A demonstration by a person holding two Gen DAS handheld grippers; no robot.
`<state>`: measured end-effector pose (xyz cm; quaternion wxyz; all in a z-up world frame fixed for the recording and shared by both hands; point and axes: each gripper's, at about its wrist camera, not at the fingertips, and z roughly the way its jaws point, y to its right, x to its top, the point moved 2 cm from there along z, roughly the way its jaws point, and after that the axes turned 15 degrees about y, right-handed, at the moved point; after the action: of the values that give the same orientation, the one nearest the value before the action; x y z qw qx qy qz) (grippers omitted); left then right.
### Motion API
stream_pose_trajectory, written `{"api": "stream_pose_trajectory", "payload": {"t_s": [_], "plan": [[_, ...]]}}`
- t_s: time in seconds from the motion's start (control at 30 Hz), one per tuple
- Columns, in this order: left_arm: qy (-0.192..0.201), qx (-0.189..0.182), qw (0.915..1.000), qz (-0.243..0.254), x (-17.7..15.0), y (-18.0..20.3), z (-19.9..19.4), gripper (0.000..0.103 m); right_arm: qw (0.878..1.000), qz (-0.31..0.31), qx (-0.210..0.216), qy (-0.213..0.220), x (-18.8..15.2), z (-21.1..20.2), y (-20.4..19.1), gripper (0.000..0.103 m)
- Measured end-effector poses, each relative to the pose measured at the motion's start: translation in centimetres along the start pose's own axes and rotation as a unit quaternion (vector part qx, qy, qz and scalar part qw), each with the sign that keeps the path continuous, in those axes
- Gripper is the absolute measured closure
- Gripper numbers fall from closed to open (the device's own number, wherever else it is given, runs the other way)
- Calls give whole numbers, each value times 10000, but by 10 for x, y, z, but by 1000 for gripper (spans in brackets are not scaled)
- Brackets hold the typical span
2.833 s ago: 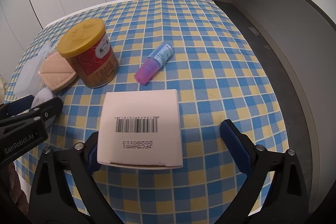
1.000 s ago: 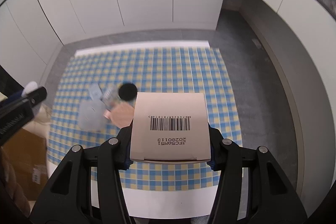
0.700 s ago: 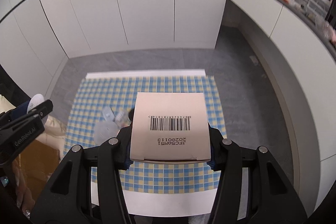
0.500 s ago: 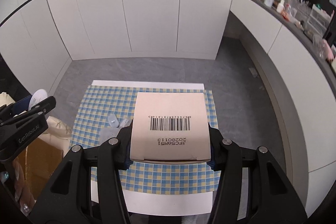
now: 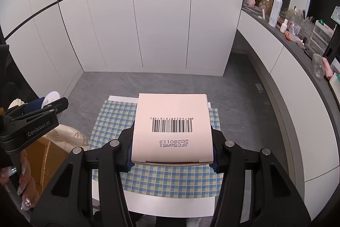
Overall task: Organize objects
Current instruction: 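Lift the pink box with the right tool while the left tool lifts the white compact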
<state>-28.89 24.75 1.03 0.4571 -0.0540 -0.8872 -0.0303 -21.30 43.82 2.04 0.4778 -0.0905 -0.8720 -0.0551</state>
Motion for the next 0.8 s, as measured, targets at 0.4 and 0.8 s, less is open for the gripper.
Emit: {"api": "stream_pose_trajectory", "payload": {"t_s": [0.4, 0.8], "plan": [[162, -53, 9999, 15, -4, -4, -29, 45, 9999, -53, 57, 152, 2, -27, -12, 49], [339, 37, 9994, 104, -12, -5, -44, 45, 9999, 43, 75, 141, -10, -33, -10, 49]]}}
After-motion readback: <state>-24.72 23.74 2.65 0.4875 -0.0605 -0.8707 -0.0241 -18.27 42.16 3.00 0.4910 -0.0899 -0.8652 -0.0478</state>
